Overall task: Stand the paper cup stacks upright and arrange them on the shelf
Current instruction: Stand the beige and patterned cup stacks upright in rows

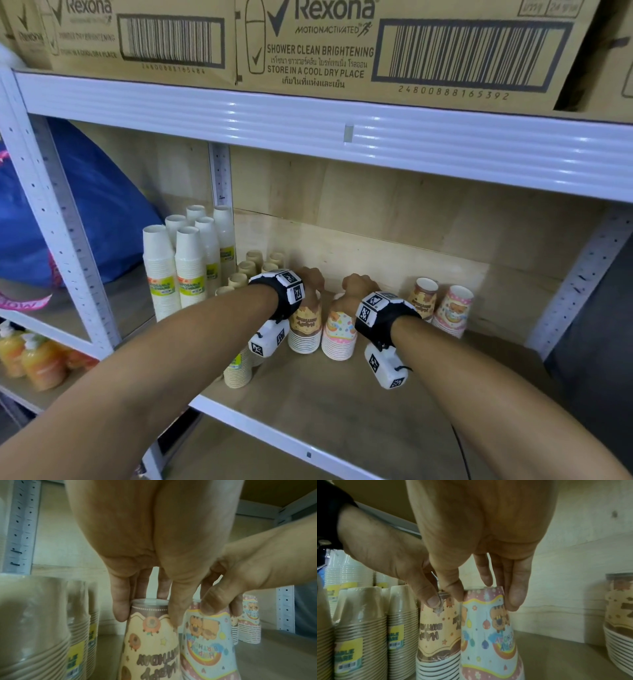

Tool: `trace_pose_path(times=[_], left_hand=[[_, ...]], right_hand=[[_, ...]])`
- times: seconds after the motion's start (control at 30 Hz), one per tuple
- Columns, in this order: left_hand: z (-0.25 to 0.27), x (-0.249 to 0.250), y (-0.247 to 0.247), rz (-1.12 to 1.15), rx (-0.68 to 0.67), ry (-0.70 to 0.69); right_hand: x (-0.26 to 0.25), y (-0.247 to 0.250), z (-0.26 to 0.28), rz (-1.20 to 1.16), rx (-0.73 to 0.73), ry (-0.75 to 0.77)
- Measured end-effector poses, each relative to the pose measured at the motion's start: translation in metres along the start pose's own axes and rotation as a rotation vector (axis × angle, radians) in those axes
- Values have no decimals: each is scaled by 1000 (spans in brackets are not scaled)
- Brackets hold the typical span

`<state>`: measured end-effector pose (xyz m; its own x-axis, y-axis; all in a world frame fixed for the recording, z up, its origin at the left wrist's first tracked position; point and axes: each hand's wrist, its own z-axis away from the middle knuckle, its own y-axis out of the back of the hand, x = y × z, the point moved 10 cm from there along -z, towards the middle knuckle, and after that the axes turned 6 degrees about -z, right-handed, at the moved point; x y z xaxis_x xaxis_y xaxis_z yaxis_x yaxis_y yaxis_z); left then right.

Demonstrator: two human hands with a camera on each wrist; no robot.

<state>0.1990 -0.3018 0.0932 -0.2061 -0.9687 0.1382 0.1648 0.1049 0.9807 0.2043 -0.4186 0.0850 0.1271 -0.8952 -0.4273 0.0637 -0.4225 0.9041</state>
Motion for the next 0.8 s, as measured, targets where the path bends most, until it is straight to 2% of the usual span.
trace_pose_path(times=[0.1,0.23,0.5,0.8], left_hand=[[-1,12,6,-20,15,-26],[-6,35,14,-35,36,-64],[-22,114,28,-51,74,-206],[-46,184,15,-4,55,-261]], right_hand=[[12,16,3,35,26,-4],[34,40,10,44,-32,-44],[88,84,28,75,-13,-90],[148,107,47,122,-30,-142]])
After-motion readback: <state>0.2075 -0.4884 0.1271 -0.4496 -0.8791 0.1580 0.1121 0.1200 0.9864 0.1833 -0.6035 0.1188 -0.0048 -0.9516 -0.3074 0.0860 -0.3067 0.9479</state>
